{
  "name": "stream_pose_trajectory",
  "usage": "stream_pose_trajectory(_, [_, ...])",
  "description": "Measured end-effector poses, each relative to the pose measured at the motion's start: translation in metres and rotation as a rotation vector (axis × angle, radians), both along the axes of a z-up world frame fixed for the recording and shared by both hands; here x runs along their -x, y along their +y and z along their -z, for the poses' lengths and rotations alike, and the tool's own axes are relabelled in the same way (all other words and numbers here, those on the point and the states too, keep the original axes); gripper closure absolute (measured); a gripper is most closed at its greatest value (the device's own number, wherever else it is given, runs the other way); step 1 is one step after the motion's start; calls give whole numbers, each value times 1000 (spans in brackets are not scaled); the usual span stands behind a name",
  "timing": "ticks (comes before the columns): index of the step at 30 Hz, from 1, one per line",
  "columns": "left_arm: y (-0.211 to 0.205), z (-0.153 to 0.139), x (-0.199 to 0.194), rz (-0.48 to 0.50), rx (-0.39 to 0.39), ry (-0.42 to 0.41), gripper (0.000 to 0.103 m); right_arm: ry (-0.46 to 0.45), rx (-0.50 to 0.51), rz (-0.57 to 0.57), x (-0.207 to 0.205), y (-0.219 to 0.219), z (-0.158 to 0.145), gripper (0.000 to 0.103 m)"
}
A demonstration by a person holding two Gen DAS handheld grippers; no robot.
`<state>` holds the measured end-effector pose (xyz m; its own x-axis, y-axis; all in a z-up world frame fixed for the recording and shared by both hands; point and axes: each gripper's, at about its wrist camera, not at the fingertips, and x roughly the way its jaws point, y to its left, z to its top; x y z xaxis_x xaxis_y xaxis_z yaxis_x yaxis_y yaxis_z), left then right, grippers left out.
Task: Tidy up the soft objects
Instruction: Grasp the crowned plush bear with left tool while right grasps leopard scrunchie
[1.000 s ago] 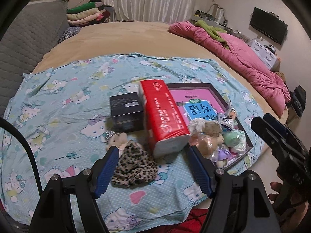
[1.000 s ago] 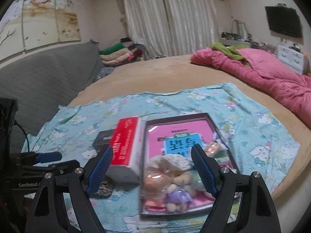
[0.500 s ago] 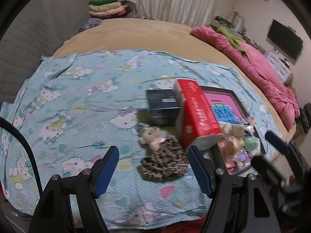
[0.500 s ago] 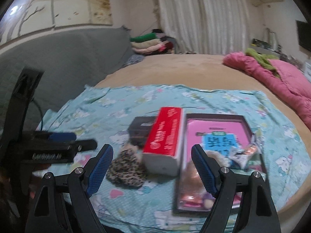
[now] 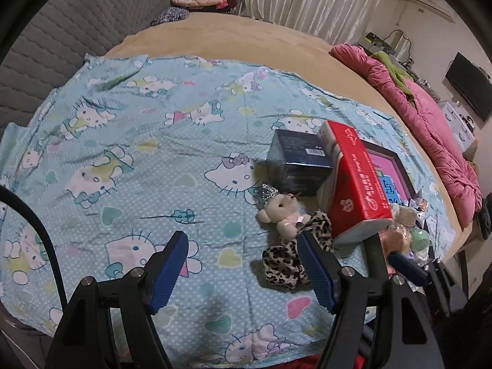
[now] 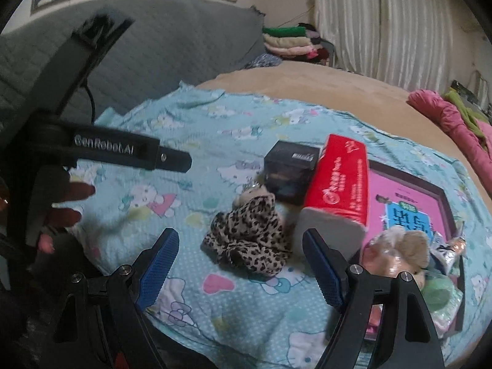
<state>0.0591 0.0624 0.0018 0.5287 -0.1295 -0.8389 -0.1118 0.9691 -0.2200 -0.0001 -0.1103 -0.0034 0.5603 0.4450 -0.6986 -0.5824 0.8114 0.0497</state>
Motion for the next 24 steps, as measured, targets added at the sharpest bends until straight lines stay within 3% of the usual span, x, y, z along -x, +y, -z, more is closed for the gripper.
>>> stream_pose_trajectory(10, [-10, 43, -52, 56, 81, 114, 30, 18, 131, -9, -21, 30, 64, 19])
stream_pose_trajectory(13, [-11, 56, -66, 63, 154, 155, 30, -22, 184, 1, -24, 37, 76, 19])
stream_pose_trajectory(18, [-16, 72, -80, 67, 181, 194, 30, -69, 233, 27, -30, 43, 89, 20])
stream_pose_trajectory(19, [-17, 74, -83, 69, 180, 202, 30, -71, 227, 19, -32, 44, 90, 22])
stream_pose_trajectory(23, [-22, 82, -90, 82, 179, 220, 30, -50, 239, -4, -39, 47, 98, 55])
stream_pose_trajectory(24, [-23, 83, -91, 84, 181, 225, 30, -32, 231, -10, -41, 46, 99, 58])
